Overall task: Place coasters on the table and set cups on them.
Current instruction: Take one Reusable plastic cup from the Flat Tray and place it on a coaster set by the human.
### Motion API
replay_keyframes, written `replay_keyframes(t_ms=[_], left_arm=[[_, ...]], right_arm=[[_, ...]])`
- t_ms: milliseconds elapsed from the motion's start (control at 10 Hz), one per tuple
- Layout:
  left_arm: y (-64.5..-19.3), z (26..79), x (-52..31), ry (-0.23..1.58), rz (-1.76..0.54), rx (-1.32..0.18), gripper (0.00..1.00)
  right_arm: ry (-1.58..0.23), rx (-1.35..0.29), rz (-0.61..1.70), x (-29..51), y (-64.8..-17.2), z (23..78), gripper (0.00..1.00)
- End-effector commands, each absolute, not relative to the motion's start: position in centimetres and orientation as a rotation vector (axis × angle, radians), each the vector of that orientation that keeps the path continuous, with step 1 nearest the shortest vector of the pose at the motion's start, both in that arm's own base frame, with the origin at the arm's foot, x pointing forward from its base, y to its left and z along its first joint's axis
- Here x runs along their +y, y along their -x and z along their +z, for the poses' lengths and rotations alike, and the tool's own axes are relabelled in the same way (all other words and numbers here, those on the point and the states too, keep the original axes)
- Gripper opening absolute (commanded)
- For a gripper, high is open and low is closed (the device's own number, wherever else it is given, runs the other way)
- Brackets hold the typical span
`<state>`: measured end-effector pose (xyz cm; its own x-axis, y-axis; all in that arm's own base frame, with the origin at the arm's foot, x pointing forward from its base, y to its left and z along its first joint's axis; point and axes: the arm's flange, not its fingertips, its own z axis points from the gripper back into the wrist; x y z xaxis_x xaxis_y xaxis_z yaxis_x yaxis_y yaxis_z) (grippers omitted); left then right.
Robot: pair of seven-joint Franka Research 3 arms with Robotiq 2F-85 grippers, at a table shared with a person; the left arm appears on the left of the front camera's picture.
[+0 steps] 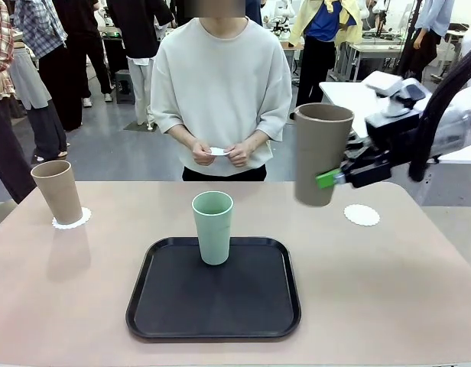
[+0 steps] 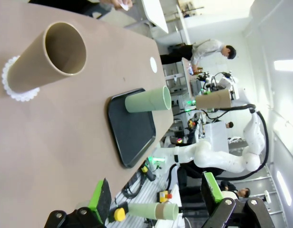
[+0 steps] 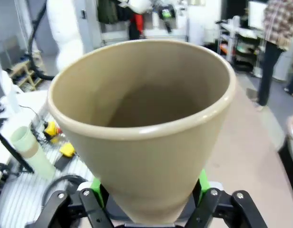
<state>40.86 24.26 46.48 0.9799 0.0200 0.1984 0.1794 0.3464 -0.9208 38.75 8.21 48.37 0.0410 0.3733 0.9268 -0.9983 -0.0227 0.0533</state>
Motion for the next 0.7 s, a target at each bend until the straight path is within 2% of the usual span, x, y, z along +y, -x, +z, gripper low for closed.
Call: replay_keyframes(t_ms=[0,100,300,500,600], left_arm=[[-40.7,46.7,24.2,1.22,-0.105,-0.194,1.0],[-40.7,46.7,24.2,1.22,-0.105,-0.194,1.0],[-40.7,46.7,24.2,1.22,-0.105,-0.194,1.0],[-40.7,46.7,24.2,1.22,-0.105,-0.194,1.0],[-40.7,46.7,24.2,1.22,-0.105,-0.194,1.0]], right_arm=[[-0.781,-0.951,1.334,0.3,-45.5,49.8,0.81],[-0.749,-0.998,1.272,-3.4,-47.4,50.4,0.81],[-0.82,-1.077,1.123,-8.6,-49.3,51.2,0.81],[-0.891,-1.064,1.069,-9.8,-49.4,51.3,0.81],[-0.76,-1.06,1.13,-10.7,-49.3,50.7,0.81]])
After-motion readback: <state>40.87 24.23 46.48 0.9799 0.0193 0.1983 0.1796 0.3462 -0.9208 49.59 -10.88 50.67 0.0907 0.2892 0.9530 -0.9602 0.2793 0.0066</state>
